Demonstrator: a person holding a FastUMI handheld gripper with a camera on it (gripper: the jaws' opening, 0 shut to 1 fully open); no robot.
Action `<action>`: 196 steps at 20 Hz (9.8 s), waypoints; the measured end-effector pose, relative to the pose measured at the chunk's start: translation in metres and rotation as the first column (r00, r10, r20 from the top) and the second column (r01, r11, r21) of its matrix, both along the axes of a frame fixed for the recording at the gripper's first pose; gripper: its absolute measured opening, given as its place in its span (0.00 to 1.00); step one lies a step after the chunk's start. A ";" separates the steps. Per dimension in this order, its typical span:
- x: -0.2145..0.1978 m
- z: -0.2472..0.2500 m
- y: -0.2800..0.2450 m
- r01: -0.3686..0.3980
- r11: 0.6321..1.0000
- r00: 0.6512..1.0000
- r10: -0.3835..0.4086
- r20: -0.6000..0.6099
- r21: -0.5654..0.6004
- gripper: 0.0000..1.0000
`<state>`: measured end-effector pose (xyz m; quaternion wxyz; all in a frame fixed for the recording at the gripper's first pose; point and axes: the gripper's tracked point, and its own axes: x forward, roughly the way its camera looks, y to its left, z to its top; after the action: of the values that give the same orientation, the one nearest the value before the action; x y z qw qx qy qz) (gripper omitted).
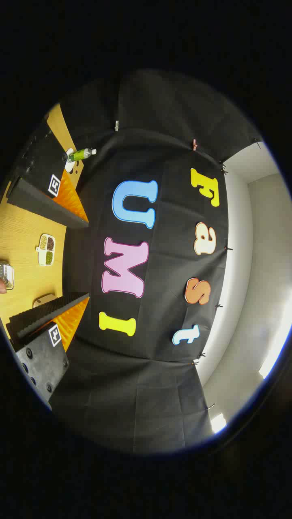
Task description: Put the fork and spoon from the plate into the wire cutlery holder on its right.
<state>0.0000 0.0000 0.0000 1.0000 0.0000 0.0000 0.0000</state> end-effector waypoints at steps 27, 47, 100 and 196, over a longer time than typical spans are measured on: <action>-0.022 -0.104 0.133 -0.304 0.907 0.813 0.407 -0.417 0.292 0.98; -0.085 -0.392 0.262 -0.380 0.891 0.258 0.359 -0.897 0.248 0.81; -0.098 -0.370 -0.059 -0.273 0.948 -0.421 0.037 -0.906 0.166 0.10; -0.082 -0.365 -0.049 0.078 0.945 -0.330 0.325 -0.886 0.318 0.09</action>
<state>-0.0818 -0.0490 -0.3652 0.5654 0.1247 0.8080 0.1094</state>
